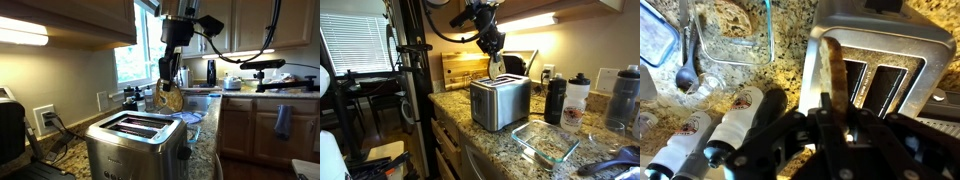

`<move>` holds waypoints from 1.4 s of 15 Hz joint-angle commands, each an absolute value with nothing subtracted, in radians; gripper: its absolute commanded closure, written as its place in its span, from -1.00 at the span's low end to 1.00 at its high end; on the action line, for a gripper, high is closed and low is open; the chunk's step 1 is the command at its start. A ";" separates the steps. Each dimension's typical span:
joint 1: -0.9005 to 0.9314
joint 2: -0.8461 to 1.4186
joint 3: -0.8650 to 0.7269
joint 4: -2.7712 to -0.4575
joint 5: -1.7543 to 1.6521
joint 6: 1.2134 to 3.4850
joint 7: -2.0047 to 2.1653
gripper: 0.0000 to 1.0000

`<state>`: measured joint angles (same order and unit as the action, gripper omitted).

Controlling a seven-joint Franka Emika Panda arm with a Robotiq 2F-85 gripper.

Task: Pick up a slice of bread from the glass bowl and put it in the toaster.

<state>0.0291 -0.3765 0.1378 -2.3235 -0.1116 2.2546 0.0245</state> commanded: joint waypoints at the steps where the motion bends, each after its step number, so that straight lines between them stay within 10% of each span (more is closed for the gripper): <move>1: 0.047 -0.362 0.134 -2.300 -0.124 2.256 0.030 0.85; 21: 0.074 -0.223 0.157 -2.214 -0.132 2.269 0.052 0.85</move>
<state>0.0597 -0.2522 0.1555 -2.2420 -0.1116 2.2609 0.0244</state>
